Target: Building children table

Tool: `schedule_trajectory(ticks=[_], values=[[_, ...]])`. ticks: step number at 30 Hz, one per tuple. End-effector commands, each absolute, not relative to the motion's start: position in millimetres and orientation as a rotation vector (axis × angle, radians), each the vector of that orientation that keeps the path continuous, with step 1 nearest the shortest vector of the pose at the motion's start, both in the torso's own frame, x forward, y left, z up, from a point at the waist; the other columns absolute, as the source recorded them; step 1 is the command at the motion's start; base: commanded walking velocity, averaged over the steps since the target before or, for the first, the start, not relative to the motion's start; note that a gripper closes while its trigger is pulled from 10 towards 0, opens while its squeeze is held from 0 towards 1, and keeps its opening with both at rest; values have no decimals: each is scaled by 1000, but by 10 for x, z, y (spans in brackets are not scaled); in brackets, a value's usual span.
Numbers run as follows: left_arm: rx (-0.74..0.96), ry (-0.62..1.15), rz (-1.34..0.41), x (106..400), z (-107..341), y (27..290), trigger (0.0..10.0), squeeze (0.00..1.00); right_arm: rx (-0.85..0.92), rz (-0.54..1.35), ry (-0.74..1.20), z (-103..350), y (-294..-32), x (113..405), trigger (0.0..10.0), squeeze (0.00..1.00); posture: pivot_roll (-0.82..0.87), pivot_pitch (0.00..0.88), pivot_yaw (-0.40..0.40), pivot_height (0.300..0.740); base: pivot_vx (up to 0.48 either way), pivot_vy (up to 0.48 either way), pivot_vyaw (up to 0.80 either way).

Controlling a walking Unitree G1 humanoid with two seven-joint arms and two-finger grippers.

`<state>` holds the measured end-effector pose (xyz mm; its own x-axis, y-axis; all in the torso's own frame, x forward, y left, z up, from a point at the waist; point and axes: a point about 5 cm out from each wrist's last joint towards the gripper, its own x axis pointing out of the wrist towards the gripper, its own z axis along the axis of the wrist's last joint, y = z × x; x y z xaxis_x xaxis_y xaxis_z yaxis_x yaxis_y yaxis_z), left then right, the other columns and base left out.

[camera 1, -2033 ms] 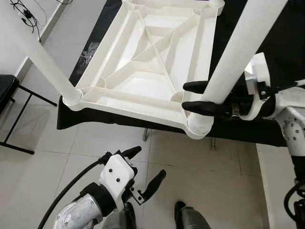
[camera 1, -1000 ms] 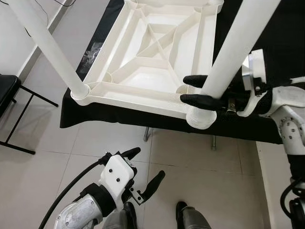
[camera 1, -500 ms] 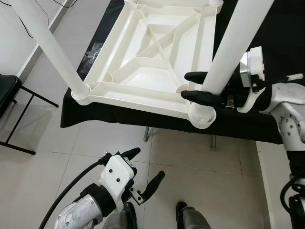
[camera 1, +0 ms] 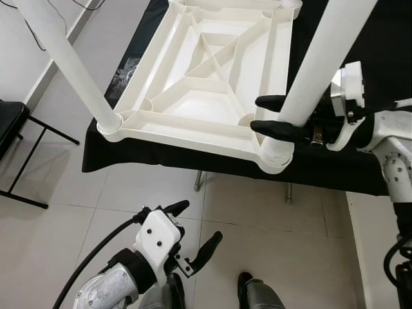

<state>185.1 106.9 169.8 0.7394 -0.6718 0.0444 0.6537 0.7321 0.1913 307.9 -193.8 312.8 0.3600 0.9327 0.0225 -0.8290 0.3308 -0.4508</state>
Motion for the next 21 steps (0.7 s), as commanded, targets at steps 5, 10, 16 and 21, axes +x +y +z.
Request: schedule_trajectory(ticks=[5,10,16,21], values=[[176,-95,-741,1818,1660,1078,10000,0,-416,1156,-265,3054,-1945,3101,10000,0,2,368,41,740,0,0,0],[177,-96,-739,1816,1662,1078,10000,0,-423,1155,-250,3018,-1933,3117,10000,0,4,368,40,740,0,0,0],[175,-96,-739,1818,1662,1077,10000,0,-408,1209,-242,3012,-1912,3068,10000,0,-1,369,39,740,0,0,0],[174,-97,-740,1820,1662,1073,10000,0,-371,1262,-257,3006,-1854,3022,10000,0,-2,368,38,740,0,0,0]])
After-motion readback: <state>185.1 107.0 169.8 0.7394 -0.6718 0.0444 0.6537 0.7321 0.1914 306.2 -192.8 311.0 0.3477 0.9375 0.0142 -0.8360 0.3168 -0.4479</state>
